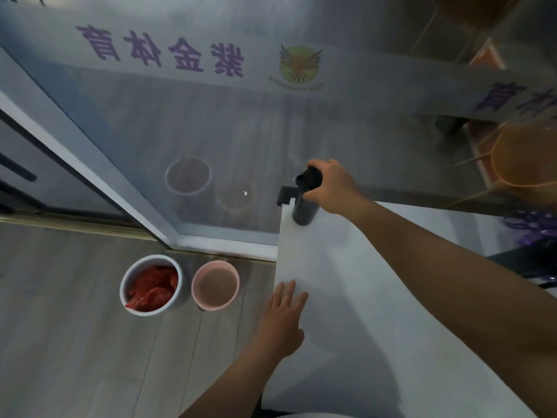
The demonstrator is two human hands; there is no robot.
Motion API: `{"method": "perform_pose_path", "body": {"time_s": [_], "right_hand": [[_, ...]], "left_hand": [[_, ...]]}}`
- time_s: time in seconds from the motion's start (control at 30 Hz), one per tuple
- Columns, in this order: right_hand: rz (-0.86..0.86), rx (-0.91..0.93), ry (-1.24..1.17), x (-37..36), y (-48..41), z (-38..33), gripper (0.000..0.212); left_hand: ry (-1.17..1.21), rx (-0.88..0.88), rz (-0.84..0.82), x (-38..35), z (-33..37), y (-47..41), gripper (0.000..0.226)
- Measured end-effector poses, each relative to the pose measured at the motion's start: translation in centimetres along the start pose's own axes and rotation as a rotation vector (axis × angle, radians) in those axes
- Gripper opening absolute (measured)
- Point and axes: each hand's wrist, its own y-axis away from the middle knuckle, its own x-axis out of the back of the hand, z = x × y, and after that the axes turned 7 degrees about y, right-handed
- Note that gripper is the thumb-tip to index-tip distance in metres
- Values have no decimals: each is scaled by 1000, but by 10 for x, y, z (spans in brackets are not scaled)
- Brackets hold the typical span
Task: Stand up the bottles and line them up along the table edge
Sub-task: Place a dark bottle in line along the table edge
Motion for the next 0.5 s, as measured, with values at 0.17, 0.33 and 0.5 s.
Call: {"method": "perform_pose_path", "body": {"time_s": [0.17, 0.33, 0.5], "right_hand": [[15, -19, -26, -5, -3, -3, 69], [-29, -13, -32, -3, 3, -1, 82], [34, -9, -92, 23, 39, 12, 88]], "left_hand": [[5, -28, -16, 2, -4, 0, 78], [-3, -42, -45, 7, -4, -1, 75], [19, -20, -58, 14, 2, -5, 73]]}}
